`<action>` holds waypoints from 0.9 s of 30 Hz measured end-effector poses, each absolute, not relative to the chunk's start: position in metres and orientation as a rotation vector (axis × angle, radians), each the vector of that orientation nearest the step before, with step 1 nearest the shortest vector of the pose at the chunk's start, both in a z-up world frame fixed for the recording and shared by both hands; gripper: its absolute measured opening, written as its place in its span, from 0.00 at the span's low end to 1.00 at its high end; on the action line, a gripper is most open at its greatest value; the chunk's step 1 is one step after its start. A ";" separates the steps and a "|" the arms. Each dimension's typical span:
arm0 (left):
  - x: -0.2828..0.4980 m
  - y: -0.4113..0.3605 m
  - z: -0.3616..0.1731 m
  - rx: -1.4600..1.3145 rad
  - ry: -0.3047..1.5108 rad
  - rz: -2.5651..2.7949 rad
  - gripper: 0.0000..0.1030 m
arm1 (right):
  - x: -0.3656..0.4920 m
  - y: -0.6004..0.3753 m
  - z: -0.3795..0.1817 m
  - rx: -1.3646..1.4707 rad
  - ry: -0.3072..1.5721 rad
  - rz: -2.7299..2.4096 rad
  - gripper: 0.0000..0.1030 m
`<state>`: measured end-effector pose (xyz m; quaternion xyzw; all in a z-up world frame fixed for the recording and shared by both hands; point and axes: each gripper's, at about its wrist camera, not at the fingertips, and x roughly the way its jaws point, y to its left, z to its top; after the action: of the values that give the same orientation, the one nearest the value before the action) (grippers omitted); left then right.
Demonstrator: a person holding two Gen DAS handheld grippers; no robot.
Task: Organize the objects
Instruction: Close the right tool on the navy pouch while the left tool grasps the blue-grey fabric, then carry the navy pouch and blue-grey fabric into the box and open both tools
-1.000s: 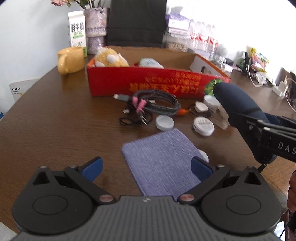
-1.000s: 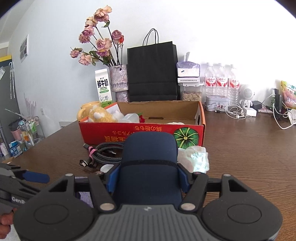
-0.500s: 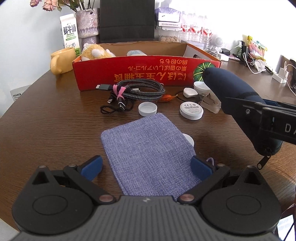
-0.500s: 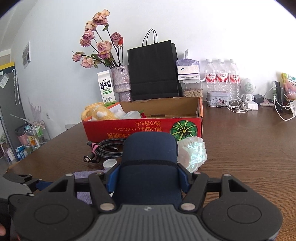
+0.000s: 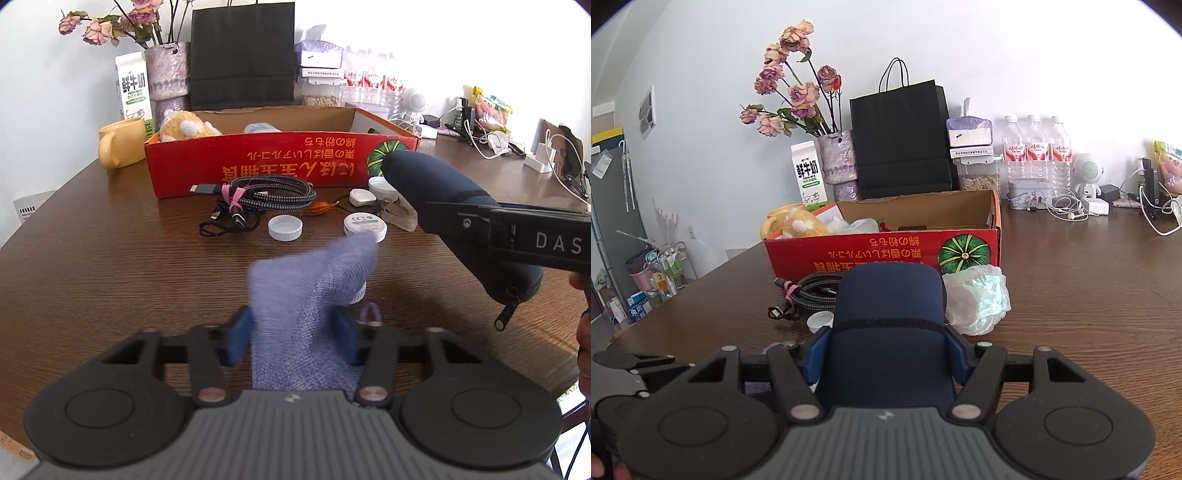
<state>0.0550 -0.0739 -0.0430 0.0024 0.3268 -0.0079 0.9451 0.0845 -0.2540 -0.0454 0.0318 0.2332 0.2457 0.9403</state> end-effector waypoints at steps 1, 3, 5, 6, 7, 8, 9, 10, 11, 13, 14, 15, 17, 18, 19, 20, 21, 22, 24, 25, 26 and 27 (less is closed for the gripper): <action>0.054 -0.073 -0.042 0.001 0.666 -0.016 0.26 | 0.083 -0.254 -0.045 0.064 0.475 0.501 0.60; 0.052 -0.069 -0.040 -0.017 0.670 -0.024 0.20 | 0.081 -0.253 -0.044 0.061 0.474 0.498 0.60; 0.051 -0.064 -0.036 -0.026 0.664 -0.029 0.13 | 0.079 -0.252 -0.043 0.057 0.474 0.494 0.60; 0.050 -0.062 -0.034 -0.032 0.657 -0.032 0.13 | 0.078 -0.252 -0.042 0.056 0.474 0.492 0.60; 0.049 -0.060 -0.031 -0.033 0.647 -0.029 0.12 | 0.078 -0.252 -0.041 0.055 0.473 0.490 0.60; 0.047 -0.058 -0.027 -0.031 0.633 -0.026 0.12 | 0.077 -0.252 -0.040 0.055 0.471 0.488 0.60; 0.047 -0.057 -0.024 -0.029 0.618 -0.027 0.12 | 0.077 -0.252 -0.039 0.056 0.469 0.486 0.60; 0.046 -0.055 -0.020 -0.027 0.605 -0.028 0.12 | 0.077 -0.252 -0.038 0.056 0.466 0.486 0.60; 0.046 -0.053 -0.015 -0.026 0.592 -0.027 0.12 | 0.078 -0.251 -0.037 0.054 0.463 0.486 0.60; 0.048 -0.050 -0.006 -0.024 0.566 -0.027 0.12 | 0.079 -0.249 -0.034 0.052 0.455 0.487 0.60; 0.049 -0.049 -0.002 -0.024 0.553 -0.029 0.12 | 0.079 -0.248 -0.032 0.050 0.450 0.488 0.60; 0.050 -0.047 0.003 -0.021 0.538 -0.030 0.12 | 0.080 -0.247 -0.030 0.048 0.444 0.489 0.60; 0.056 -0.044 0.013 -0.020 0.509 -0.027 0.12 | 0.084 -0.244 -0.025 0.044 0.432 0.488 0.60; 0.059 -0.043 0.018 -0.021 0.494 -0.029 0.12 | 0.086 -0.243 -0.022 0.041 0.425 0.487 0.60; 0.062 -0.042 0.023 -0.023 0.479 -0.031 0.12 | 0.089 -0.242 -0.020 0.039 0.419 0.486 0.60; 0.067 -0.041 0.029 -0.025 0.463 -0.031 0.12 | 0.093 -0.240 -0.017 0.036 0.414 0.485 0.60; 0.073 -0.040 0.034 -0.027 0.450 -0.031 0.12 | 0.096 -0.239 -0.015 0.033 0.408 0.483 0.60; 0.078 -0.039 0.038 -0.026 0.438 -0.032 0.12 | 0.101 -0.237 -0.012 0.029 0.402 0.481 0.60; 0.092 -0.039 0.047 -0.028 0.416 -0.034 0.12 | 0.110 -0.233 -0.007 0.022 0.390 0.479 0.60; 0.099 -0.039 0.051 -0.029 0.406 -0.037 0.12 | 0.115 -0.231 -0.004 0.019 0.384 0.477 0.60; 0.106 -0.040 0.055 -0.031 0.396 -0.040 0.12 | 0.121 -0.229 -0.001 0.015 0.378 0.475 0.60; 0.114 -0.040 0.059 -0.032 0.388 -0.042 0.12 | 0.127 -0.227 0.001 0.012 0.375 0.473 0.60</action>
<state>0.1136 -0.0402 0.0586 -0.0161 0.1928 -0.0210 0.9809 0.1272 -0.2271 0.0014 0.0059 0.1845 0.2328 0.9548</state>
